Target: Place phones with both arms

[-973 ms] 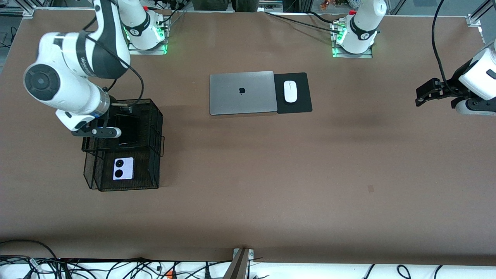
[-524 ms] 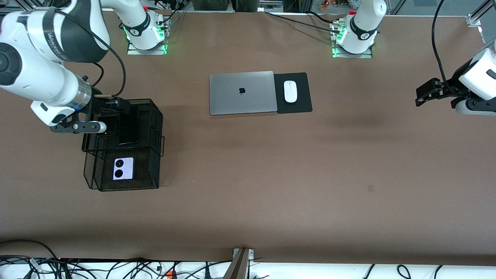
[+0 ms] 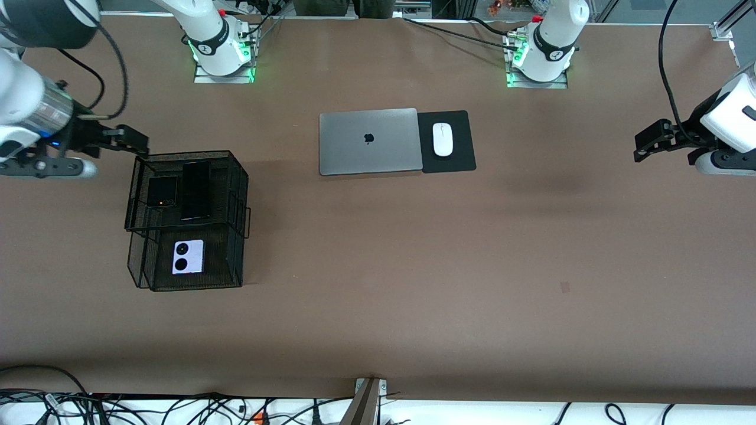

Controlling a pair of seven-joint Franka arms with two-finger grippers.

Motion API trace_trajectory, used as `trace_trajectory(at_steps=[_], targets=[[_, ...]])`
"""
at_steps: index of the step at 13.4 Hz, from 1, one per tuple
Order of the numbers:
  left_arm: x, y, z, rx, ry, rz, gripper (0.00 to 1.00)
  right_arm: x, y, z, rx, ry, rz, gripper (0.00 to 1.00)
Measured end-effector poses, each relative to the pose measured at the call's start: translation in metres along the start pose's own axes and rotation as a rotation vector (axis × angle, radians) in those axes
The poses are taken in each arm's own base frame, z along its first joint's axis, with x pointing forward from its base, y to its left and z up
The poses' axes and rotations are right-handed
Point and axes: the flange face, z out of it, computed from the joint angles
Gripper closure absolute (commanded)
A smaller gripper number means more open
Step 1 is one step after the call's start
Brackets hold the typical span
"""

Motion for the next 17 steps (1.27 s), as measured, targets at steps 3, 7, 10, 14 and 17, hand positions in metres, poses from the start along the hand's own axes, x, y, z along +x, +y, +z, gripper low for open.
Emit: trace_trajectory(at_steps=[3, 7, 10, 14, 17], targets=[[0.0, 0.0, 0.0, 0.0, 0.0, 0.0, 0.0, -0.007, 0.037, -0.008, 0.004, -0.002, 0.026, 0.0], [0.0, 0.0, 0.0, 0.0, 0.0, 0.0, 0.0, -0.009, 0.061, -0.006, 0.008, -0.015, 0.056, 0.0], [0.0, -0.002, 0.0, 0.0, 0.0, -0.004, 0.0, -0.01, 0.06, -0.008, 0.008, -0.015, 0.053, 0.0], [0.0, -0.003, 0.0, 0.0, 0.0, -0.006, 0.0, -0.011, 0.055, -0.012, 0.007, -0.007, 0.044, 0.0], [0.0, -0.003, 0.0, 0.0, 0.0, -0.006, 0.0, -0.011, 0.055, -0.013, 0.007, -0.005, 0.044, 0.0]])
